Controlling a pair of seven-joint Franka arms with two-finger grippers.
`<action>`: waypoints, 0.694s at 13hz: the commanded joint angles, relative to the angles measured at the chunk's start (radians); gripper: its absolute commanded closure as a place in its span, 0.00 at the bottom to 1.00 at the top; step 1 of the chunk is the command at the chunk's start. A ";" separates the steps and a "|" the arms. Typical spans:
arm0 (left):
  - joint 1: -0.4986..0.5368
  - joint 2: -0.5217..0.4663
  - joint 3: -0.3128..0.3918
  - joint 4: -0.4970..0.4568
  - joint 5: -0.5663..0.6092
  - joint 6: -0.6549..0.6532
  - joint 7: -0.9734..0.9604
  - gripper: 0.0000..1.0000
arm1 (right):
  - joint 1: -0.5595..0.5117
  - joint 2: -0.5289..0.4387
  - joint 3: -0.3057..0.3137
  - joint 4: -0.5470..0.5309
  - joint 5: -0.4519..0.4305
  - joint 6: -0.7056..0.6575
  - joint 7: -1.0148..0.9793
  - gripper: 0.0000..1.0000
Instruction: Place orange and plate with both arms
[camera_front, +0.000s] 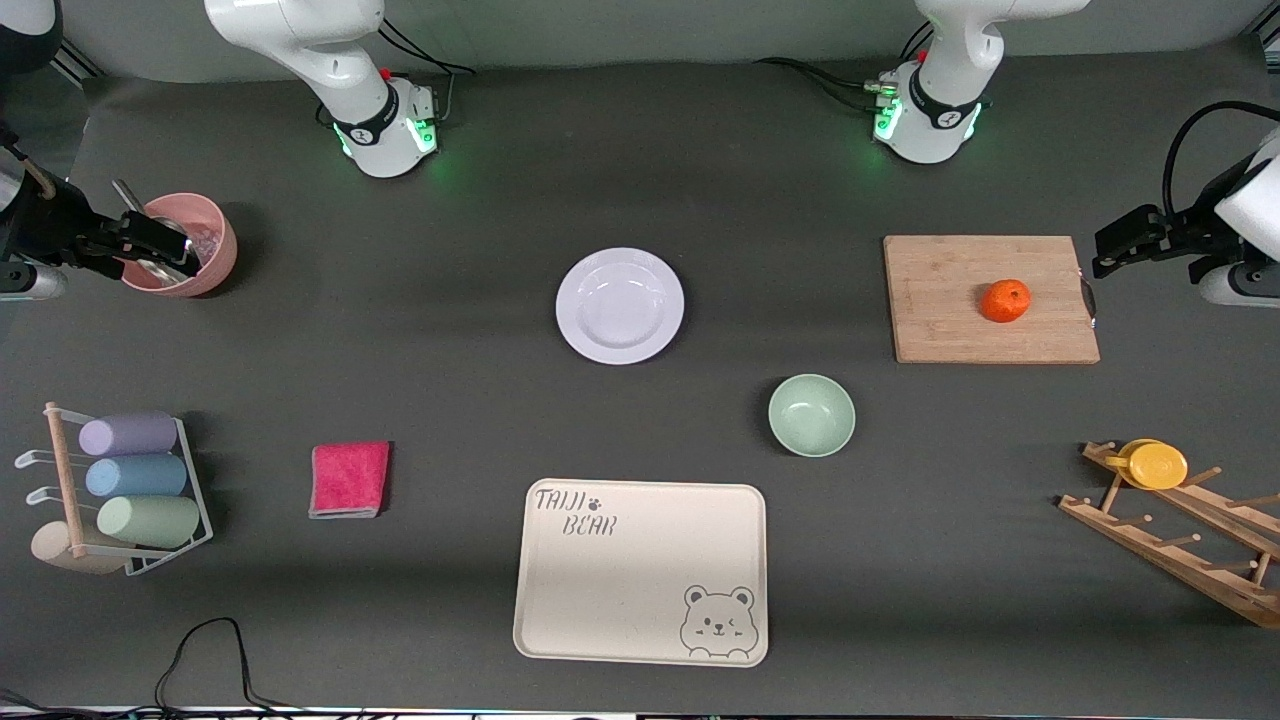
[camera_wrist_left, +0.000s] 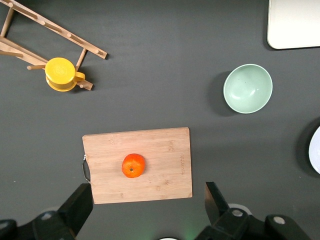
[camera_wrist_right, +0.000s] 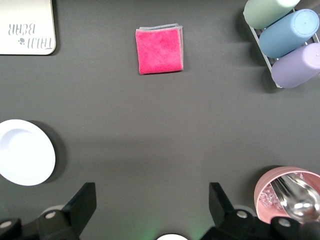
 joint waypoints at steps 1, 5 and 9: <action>-0.013 0.011 0.010 0.028 -0.012 -0.028 -0.015 0.00 | 0.010 -0.004 -0.001 0.013 -0.028 -0.028 0.003 0.00; -0.007 0.009 0.012 0.024 -0.009 -0.043 0.004 0.00 | 0.007 0.000 -0.007 0.014 -0.017 -0.028 0.004 0.00; 0.047 -0.107 0.026 -0.072 0.002 -0.097 0.079 0.00 | -0.006 0.022 -0.013 0.058 -0.014 -0.028 0.004 0.00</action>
